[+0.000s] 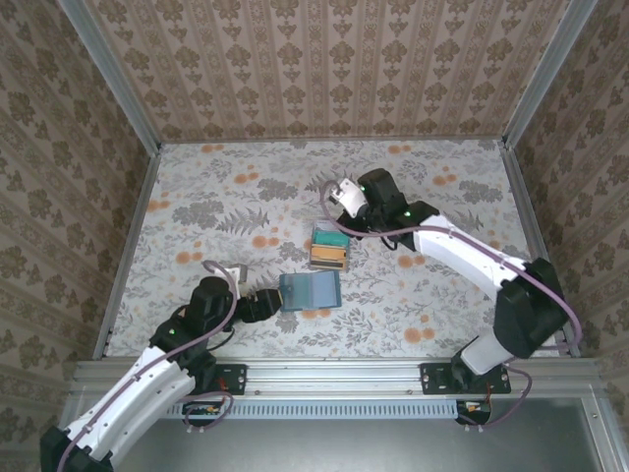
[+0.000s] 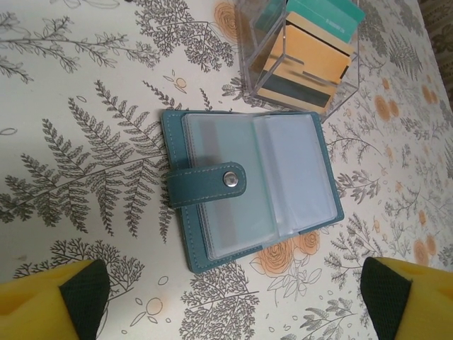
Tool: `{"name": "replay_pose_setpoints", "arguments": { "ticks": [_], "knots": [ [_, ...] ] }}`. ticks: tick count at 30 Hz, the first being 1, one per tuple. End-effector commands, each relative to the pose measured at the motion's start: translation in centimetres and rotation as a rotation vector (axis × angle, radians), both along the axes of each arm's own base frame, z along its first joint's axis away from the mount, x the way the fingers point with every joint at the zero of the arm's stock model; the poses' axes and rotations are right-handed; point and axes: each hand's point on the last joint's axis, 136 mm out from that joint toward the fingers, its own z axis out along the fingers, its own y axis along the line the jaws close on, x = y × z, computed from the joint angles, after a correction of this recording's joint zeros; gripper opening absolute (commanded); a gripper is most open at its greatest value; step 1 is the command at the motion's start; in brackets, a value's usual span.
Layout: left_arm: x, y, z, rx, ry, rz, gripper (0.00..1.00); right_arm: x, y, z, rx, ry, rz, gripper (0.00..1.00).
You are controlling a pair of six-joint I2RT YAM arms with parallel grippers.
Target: Take the credit cards out of the card holder
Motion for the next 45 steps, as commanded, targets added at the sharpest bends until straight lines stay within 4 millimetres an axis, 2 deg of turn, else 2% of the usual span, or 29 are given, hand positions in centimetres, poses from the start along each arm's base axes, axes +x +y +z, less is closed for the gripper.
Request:
{"name": "replay_pose_setpoints", "arguments": {
  "ticks": [1, 3, 4, 9, 14, 15, 20, 32, 36, 45],
  "knots": [
    [0.3, -0.9, 0.3, -0.047, 0.021, -0.007, 0.88, -2.3, 1.7, 0.5, 0.261, 0.121, -0.091, 0.31],
    [0.5, -1.3, -0.2, -0.049, 0.054, -0.007, 0.82, -4.2, 2.4, -1.3, 0.287, 0.178, -0.104, 0.30],
    [0.5, -1.5, -0.3, -0.051, 0.064, -0.009, 0.79, -5.1, 2.4, -0.9, 0.319, 0.176, -0.112, 0.29],
    [1.0, -2.5, -1.3, -0.030, 0.109, -0.018, 0.64, -8.1, 2.6, -5.2, 0.356, 0.317, -0.221, 0.28],
    [1.5, -3.8, -2.2, 0.023, 0.133, -0.035, 0.56, -9.3, 1.6, -9.4, 0.316, 0.406, -0.360, 0.29],
    [1.6, -4.0, -2.5, 0.034, 0.141, -0.037, 0.55, -9.5, 1.3, -11.1, 0.286, 0.438, -0.401, 0.29],
    [1.9, -4.9, -3.7, 0.078, 0.173, -0.048, 0.50, -10.6, 2.0, -14.2, 0.270, 0.507, -0.426, 0.31],
    [2.4, -4.7, -4.5, 0.162, 0.176, -0.034, 0.49, -11.0, 1.8, -17.4, 0.187, 0.543, -0.478, 0.30],
    [2.6, -4.8, -4.9, 0.172, 0.186, -0.032, 0.47, -11.4, 2.0, -18.0, 0.174, 0.549, -0.477, 0.25],
    [2.6, -5.8, -5.1, 0.152, 0.195, -0.068, 0.44, -11.7, 2.3, -18.4, 0.161, 0.558, -0.469, 0.24]
  ]
}}
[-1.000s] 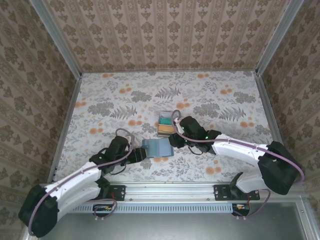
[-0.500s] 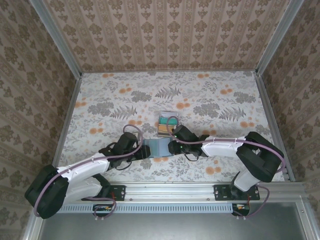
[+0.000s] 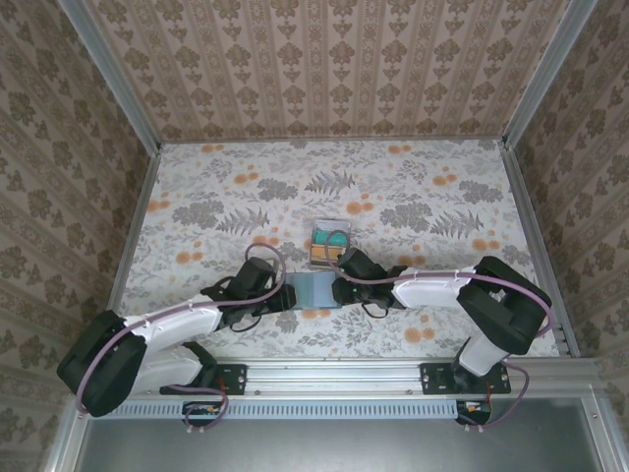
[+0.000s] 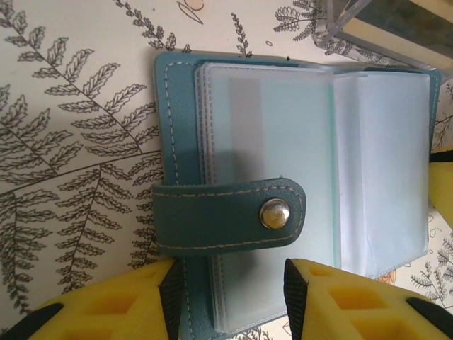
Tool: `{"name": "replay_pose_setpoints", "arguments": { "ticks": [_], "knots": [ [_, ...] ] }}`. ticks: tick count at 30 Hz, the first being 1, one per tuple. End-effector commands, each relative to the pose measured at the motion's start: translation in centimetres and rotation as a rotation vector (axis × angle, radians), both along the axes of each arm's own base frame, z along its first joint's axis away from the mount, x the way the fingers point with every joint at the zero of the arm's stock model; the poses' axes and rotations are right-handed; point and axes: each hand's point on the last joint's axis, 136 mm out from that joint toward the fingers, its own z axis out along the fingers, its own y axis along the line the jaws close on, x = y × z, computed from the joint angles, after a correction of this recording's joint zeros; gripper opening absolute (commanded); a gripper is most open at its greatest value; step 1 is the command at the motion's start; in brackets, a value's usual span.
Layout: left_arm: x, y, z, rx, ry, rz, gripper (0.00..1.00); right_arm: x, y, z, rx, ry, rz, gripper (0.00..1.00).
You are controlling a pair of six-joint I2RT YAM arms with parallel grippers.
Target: Take the credit cards out of the card holder
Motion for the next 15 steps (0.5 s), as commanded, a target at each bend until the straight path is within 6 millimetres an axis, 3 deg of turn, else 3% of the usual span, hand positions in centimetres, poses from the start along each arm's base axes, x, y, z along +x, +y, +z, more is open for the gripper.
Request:
{"name": "replay_pose_setpoints", "arguments": {
  "ticks": [1, 15],
  "knots": [
    [0.4, -1.4, 1.1, -0.035, -0.030, -0.040, 0.44, -0.5, 0.5, -1.2, -0.017, 0.031, 0.003, 0.24],
    [0.2, -0.8, 2.8, 0.007, -0.088, -0.037, 0.45, -0.7, 0.9, -0.9, -0.017, 0.034, 0.010, 0.20]
  ]
}}
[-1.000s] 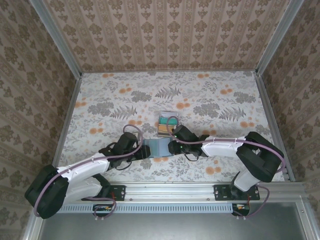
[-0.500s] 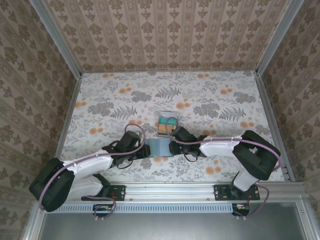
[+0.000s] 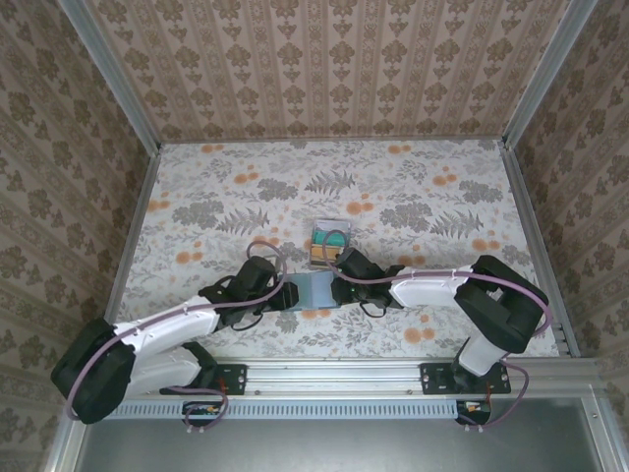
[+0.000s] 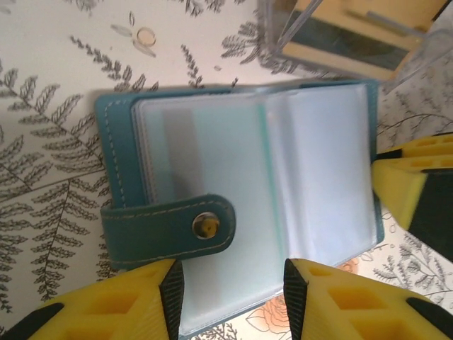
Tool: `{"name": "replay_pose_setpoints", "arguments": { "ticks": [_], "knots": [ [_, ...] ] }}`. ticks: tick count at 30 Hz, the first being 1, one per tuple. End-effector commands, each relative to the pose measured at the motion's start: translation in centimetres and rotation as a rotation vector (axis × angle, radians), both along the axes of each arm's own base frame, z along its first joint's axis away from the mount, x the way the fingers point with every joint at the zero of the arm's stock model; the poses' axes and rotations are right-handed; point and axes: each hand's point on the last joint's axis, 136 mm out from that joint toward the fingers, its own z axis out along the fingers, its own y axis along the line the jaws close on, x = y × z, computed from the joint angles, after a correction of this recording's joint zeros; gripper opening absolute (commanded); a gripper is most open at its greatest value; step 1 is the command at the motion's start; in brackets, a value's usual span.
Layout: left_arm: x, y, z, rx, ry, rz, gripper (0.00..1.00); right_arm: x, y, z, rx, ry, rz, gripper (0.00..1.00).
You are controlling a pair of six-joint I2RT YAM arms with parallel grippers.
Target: Take the credit cards out of the card holder
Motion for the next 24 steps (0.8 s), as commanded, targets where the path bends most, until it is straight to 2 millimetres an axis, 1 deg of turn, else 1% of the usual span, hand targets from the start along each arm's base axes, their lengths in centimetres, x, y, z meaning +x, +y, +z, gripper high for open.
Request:
{"name": "replay_pose_setpoints", "arguments": {
  "ticks": [1, 5, 9, 24],
  "knots": [
    [0.1, -0.1, 0.4, 0.018, -0.020, -0.018, 0.45, -0.8, 0.5, -1.0, -0.009, 0.039, 0.008, 0.20],
    [0.1, -0.4, -0.2, 0.027, -0.003, -0.023, 0.45, -0.9, 0.6, -0.9, -0.007, 0.039, 0.008, 0.20],
    [0.1, -0.2, -1.0, 0.049, 0.014, -0.019, 0.44, -0.9, 0.6, -0.9, -0.007, 0.039, 0.009, 0.20],
    [-0.5, 0.4, -1.9, 0.084, 0.048, -0.009, 0.43, -0.9, 0.7, -0.8, -0.007, 0.035, 0.010, 0.21]
  ]
}}
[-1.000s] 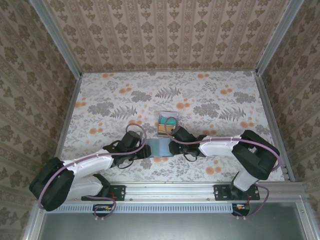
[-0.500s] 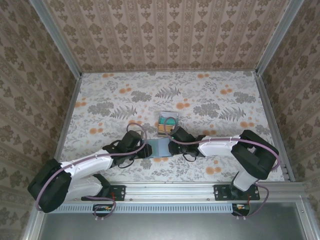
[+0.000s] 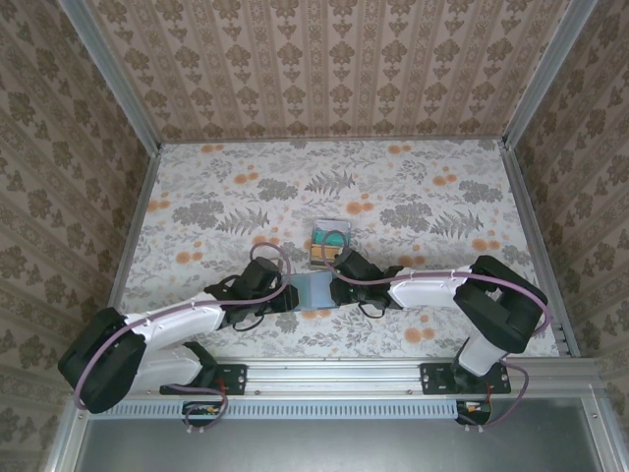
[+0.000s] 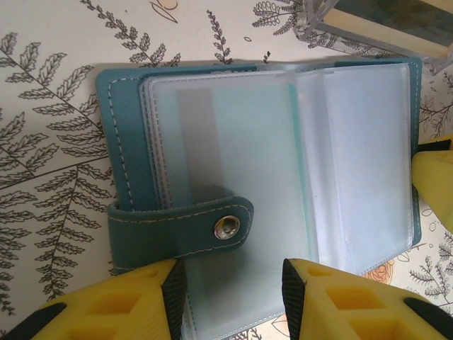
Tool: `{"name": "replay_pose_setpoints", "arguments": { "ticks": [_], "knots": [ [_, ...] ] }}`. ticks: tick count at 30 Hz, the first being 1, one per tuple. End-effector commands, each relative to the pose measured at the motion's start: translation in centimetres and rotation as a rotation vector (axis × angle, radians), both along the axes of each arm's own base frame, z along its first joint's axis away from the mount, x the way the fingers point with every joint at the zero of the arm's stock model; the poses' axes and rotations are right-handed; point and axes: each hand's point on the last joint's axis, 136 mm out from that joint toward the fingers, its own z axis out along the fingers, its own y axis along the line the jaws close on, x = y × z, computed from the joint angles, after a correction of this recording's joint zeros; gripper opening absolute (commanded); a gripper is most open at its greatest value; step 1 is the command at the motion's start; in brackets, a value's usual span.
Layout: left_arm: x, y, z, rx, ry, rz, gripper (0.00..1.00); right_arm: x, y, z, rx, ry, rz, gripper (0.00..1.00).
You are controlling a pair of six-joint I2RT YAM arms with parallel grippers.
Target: Take the credit cards out of the card holder
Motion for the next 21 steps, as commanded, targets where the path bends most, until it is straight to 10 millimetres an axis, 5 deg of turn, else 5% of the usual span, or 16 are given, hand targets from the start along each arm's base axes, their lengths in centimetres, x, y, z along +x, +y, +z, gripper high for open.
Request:
{"name": "replay_pose_setpoints", "arguments": {
  "ticks": [1, 11, 21],
  "knots": [
    [-0.1, 0.2, 0.1, 0.033, -0.007, -0.006, 0.43, -0.9, 0.4, -0.9, -0.012, 0.039, 0.016, 0.21],
    [-0.2, 0.8, 0.3, 0.057, -0.020, 0.008, 0.43, -0.8, 0.6, -0.9, -0.011, 0.040, 0.017, 0.21],
    [-0.1, -1.8, 0.7, -0.050, -0.020, -0.051, 0.43, -0.9, 0.8, -0.9, -0.007, 0.042, 0.019, 0.21]
  ]
}}
